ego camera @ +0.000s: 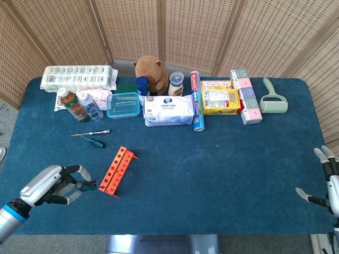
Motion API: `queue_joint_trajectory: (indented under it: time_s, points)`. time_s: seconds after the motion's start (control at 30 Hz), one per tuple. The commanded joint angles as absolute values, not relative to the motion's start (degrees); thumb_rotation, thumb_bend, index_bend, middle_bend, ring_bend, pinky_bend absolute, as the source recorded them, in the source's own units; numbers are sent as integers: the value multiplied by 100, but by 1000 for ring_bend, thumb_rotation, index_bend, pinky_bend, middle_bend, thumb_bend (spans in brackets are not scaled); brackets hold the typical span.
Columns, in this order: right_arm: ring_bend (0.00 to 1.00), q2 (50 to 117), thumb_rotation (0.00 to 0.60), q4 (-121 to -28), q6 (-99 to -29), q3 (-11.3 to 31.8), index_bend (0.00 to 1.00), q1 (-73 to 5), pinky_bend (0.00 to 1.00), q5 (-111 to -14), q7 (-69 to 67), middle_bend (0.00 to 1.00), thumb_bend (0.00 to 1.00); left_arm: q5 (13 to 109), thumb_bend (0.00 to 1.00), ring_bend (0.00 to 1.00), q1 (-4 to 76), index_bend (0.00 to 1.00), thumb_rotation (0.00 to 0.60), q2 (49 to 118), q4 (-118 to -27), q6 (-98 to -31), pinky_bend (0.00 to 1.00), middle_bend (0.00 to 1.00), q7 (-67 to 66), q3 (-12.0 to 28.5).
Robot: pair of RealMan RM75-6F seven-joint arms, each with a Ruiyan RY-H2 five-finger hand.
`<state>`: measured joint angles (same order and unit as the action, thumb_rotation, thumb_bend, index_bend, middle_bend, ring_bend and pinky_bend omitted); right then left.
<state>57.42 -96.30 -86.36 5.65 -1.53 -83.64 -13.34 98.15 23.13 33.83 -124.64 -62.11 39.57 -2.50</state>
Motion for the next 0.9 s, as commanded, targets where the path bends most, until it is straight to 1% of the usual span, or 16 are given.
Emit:
queue_joint_trajectory:
  time_s: [0.03,0.47,0.9]
  points:
    - [0,5740,600,-9629,-8633,565,35,-154,0,-8363,-1339,8,82,9787,470,910,2315,534,600,3392,-12474,-6202,918,949,3931,-244]
    - [0,5744,600,-9635,-8634,564,35,-153,0,-8366,-1322,7,83,9669,470,910,2320,534,600,3419,-12520,-6171,918,949,3800,-211]
    - [0,5753,600,-9634,-8638,563,35,-154,0,-8371,-1308,7,82,9881,470,910,2222,534,600,3275,-12485,-6400,918,949,4039,-246]
